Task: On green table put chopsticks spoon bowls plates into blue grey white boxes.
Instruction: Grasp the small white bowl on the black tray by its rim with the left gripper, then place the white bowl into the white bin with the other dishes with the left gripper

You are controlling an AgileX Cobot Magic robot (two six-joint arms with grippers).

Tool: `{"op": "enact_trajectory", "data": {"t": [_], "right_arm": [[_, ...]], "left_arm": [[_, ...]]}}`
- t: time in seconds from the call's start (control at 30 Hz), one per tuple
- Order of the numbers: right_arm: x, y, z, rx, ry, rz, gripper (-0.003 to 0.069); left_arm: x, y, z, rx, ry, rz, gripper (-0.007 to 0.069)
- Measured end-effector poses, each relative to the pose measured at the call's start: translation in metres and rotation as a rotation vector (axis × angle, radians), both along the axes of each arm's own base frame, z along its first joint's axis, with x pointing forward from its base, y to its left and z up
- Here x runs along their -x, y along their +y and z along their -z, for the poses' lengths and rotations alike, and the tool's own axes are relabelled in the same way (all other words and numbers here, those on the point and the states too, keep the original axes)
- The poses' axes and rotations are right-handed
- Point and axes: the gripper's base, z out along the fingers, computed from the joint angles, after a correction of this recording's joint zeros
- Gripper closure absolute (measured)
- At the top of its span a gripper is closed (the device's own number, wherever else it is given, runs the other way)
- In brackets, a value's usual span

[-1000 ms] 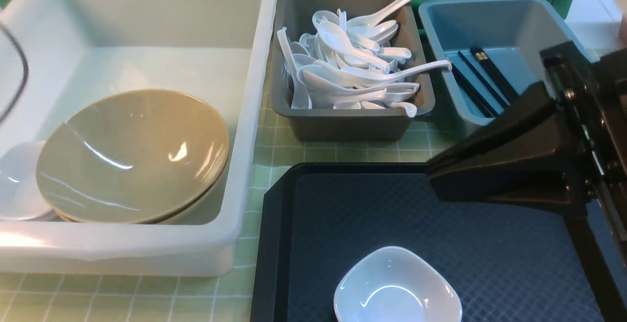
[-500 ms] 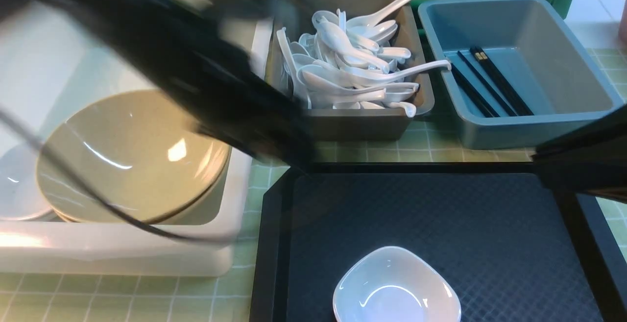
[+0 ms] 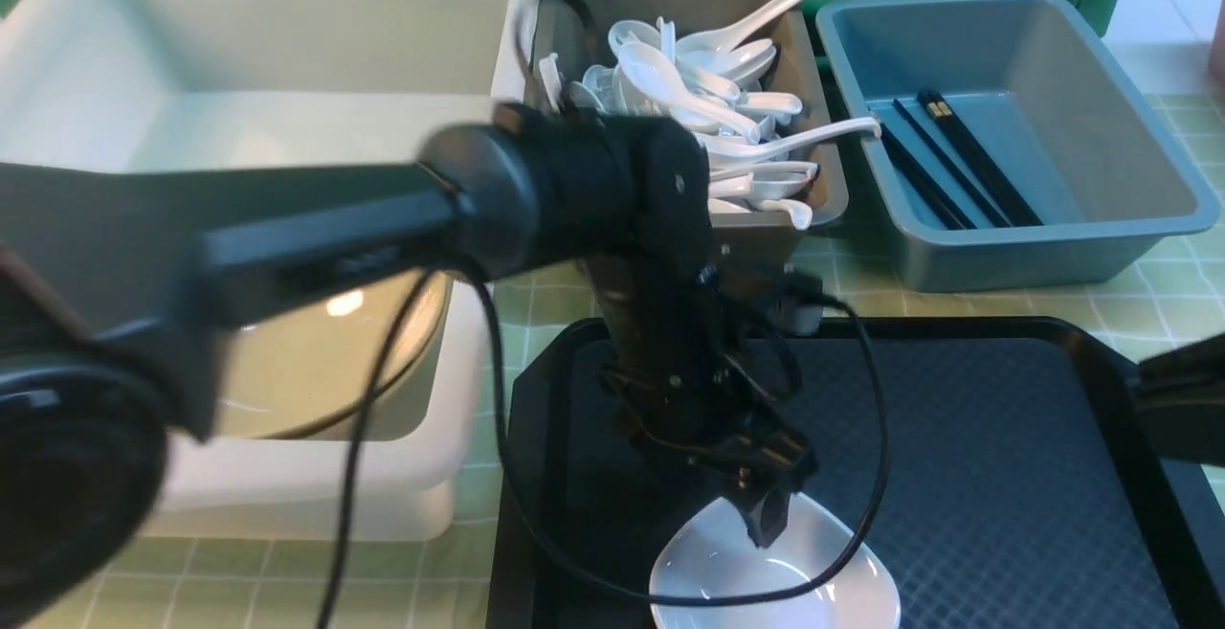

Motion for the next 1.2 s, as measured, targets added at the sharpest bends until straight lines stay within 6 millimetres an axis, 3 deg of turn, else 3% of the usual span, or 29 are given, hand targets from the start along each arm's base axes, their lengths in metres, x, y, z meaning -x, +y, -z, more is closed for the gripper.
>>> {"op": "enact_trajectory", "data": {"t": [0.03,0.13,0.27,0.47,0.63,0.77,0.83,0.87,0.9,0.97,1.03,1.07,1.2], "right_arm": [[0.002,-0.001,0.0,-0.001,0.0,-0.001,0.0575],[0.003,-0.001,-0.001,-0.001,-0.002,-0.002,0.0571],[0.003,-0.001,0.005,0.003,0.02,0.0,0.0568],[0.001,0.0,0.014,0.017,0.051,0.001,0.0565],[-0.001,0.0,0.012,0.002,0.029,0.016,0.056],[-0.004,0.002,0.009,-0.021,-0.029,-0.002,0.0559],[-0.008,0.006,0.009,-0.027,-0.046,-0.033,0.0564],[-0.012,0.009,0.009,-0.036,-0.048,-0.056,0.0575],[-0.013,0.01,0.01,-0.037,-0.044,-0.058,0.058],[-0.022,0.016,0.012,-0.06,-0.032,-0.096,0.0616],[-0.034,0.024,0.016,-0.078,-0.019,-0.135,0.0634],[-0.036,0.026,0.017,-0.088,-0.016,-0.143,0.0635],[-0.055,0.038,0.025,-0.125,0.025,-0.182,0.0638]], "left_arm": [[-0.001,-0.001,0.01,-0.016,0.02,0.003,0.0153],[-0.001,-0.002,0.013,-0.012,0.043,0.011,0.029],[0.002,-0.002,0.016,-0.007,0.093,0.01,0.0555],[-0.003,0.006,-0.005,0.062,0.095,-0.041,0.061],[-0.014,0.045,-0.085,0.305,0.005,-0.129,0.061],[-0.005,0.091,-0.157,0.469,-0.112,-0.189,0.061],[-0.001,0.126,-0.186,0.497,-0.197,-0.257,0.061],[0.001,0.155,-0.2,0.49,-0.254,-0.329,0.061],[0.0,0.158,-0.199,0.485,-0.255,-0.342,0.061],[0.007,0.204,-0.205,0.437,-0.312,-0.494,0.061],[0.016,0.246,-0.196,0.378,-0.313,-0.664,0.061],[0.017,0.25,-0.192,0.372,-0.301,-0.685,0.061],[0.035,0.333,-0.17,0.339,-0.35,-1.1,0.061]]}}
